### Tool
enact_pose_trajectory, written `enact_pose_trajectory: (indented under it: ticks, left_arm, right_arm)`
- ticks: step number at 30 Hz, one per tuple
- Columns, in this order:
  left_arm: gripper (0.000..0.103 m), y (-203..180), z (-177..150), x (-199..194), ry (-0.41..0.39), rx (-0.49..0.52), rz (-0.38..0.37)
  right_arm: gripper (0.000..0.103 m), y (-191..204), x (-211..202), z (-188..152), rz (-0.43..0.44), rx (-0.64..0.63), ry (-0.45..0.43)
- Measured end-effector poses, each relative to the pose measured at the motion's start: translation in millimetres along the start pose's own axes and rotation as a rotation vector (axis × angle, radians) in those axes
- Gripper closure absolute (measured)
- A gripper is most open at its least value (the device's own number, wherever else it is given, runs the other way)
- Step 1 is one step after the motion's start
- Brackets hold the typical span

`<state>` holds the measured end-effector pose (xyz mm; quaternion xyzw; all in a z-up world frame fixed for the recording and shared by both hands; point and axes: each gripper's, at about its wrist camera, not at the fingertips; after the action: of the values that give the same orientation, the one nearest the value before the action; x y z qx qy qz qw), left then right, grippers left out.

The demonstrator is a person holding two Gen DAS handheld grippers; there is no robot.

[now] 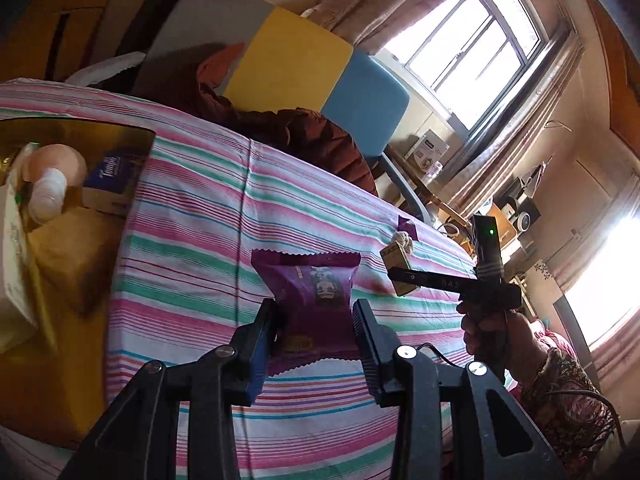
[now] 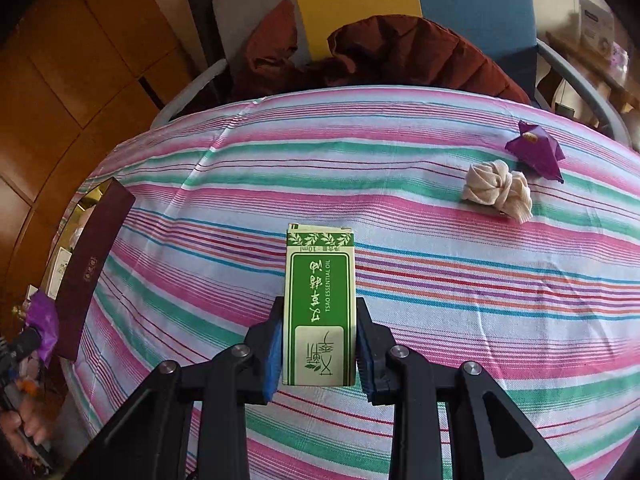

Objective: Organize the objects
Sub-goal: 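Carry the purple pack with the left tool while the right tool carries the green box, then release the purple pack into the tray with the left tool while the right tool brings the green box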

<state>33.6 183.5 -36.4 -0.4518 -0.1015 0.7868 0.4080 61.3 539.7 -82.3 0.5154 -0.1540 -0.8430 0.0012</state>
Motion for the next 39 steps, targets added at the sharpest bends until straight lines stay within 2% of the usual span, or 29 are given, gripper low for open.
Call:
enact_pose_trajectory:
  ticks: [4,11,15,20,26,31,34,39]
  left_arm:
    - [0.064,28,3,-34,-0.067,-0.051,0.048]
    - [0.064,88,11,-97,-0.207,-0.190,0.173]
    - [0.064,123,9,-115,-0.231,-0.277,0.221]
    - [0.064,153,-2,-119,-0.221,-0.371,0.242]
    - [0.064,176,-9,-118,-0.195,-0.444,0.283]
    - [0.064,179,-7,-118,-0.179,-0.424,0.313]
    - [0.064,179,-5,-117,-0.153,-0.406,0.358]
    - [0.063,179,-2,-113,-0.109,-0.369,0.408]
  right_arm:
    - [0.072,8,-2,-1,-0.002,-0.030,-0.020]
    - [0.072,13,6,0,-0.045,-0.049,0.008]
    - [0.072,27,2,1,-0.081,-0.091,-0.001]
    - [0.072,56,-6,0,-0.037,-0.115,-0.016]
    - [0.072,121,-21,-6,0.060,-0.193,-0.052]
    - [0.072,180,-29,-13,0.168,-0.249,-0.076]
    - [0.072,214,-30,-18,0.223,-0.284,-0.076]
    - [0.072,262,-26,-28,0.265,-0.352,-0.069]
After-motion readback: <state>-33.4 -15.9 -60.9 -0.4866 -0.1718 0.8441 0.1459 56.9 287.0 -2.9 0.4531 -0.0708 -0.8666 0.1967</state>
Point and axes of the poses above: each gripper's, at about its wrist camera, not at the fingertips, and x roughly the way its jaws point, y to its left, z to its top, and after that the axes turned 6 degrees about y, right-handed
